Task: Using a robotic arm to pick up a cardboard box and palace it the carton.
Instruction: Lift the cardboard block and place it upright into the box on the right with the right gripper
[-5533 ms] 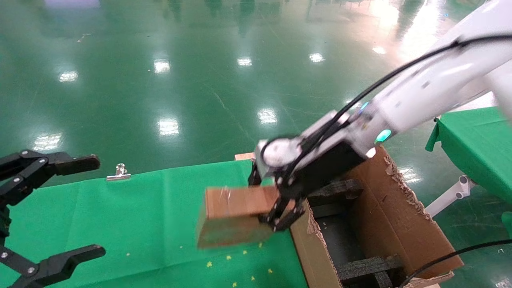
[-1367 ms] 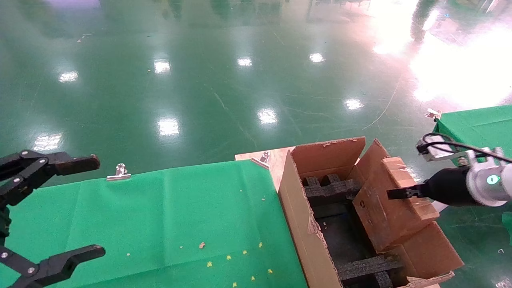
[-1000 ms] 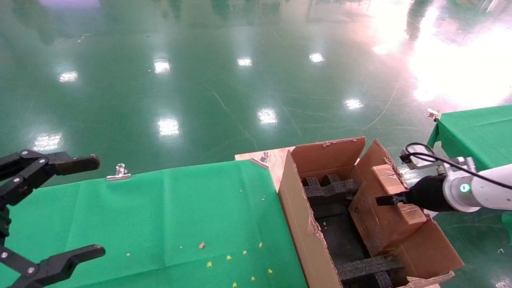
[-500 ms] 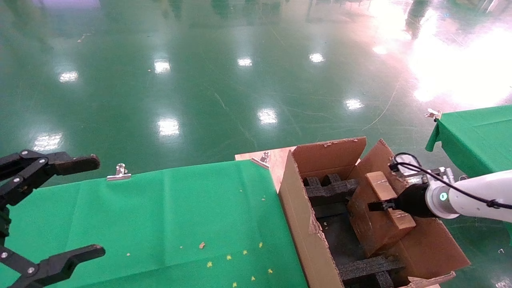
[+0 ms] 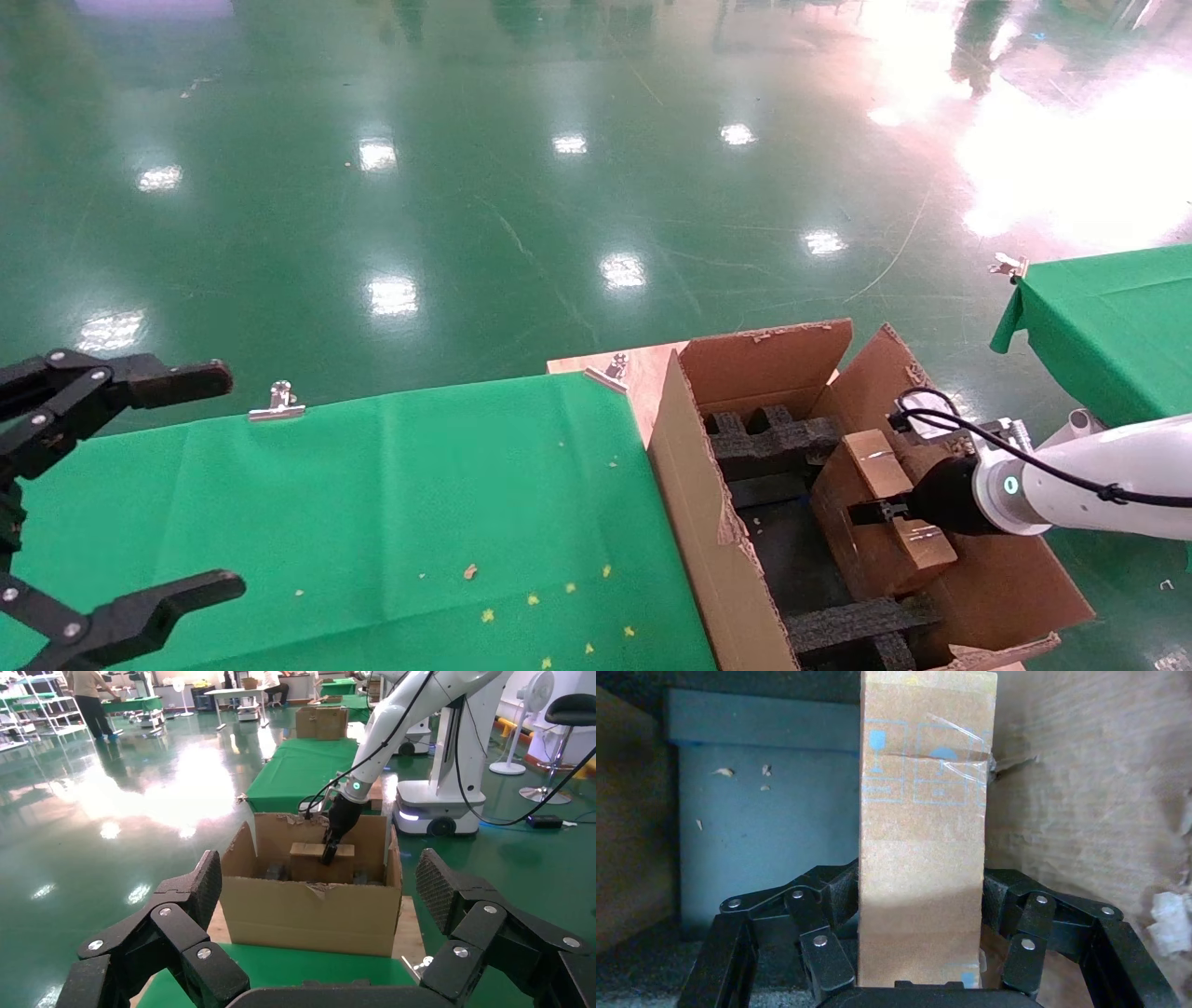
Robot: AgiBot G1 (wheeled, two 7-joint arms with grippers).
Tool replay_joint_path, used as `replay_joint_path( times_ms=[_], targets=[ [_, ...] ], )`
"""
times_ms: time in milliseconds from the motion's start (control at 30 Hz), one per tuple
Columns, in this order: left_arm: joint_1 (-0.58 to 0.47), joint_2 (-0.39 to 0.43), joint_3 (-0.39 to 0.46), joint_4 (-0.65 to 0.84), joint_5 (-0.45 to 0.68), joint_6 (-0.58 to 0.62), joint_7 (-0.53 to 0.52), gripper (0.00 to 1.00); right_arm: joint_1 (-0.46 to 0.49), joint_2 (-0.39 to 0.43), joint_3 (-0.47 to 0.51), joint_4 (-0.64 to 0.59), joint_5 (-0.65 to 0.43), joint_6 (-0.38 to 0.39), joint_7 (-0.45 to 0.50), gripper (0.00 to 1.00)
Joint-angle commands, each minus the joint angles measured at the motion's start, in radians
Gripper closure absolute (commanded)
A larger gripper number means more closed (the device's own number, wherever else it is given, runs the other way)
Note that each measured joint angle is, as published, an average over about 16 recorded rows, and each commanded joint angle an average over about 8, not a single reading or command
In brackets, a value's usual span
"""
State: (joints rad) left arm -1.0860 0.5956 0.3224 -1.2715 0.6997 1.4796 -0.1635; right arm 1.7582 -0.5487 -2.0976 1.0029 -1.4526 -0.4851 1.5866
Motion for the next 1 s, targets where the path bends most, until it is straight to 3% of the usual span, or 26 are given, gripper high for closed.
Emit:
replay_joint_path(
  times_ms=[33,233,300,1000],
  targets=[
    [0.000,0.000,0.000,0.000,0.000,0.000,0.000,0.00,-0.004,-0.003,0.001,-0.006,0.006,-0.003,-0.007,0.92],
    [0.000,0.000,0.000,0.000,0.000,0.000,0.000,0.00,-0.009,-0.007,0.003,-0.012,0.016,-0.008,-0.017,0.17],
    [0.000,0.000,0.000,0.000,-0.001,0.000,0.000,0.00,-0.010,-0.008,0.004,-0.013,0.018,-0.009,-0.019,0.00],
    [0.000,0.000,0.000,0.001,-0.001,0.000,0.000,0.00,0.002,-0.001,0.005,-0.006,0.013,-0.017,-0.020,0.00]
  ],
)
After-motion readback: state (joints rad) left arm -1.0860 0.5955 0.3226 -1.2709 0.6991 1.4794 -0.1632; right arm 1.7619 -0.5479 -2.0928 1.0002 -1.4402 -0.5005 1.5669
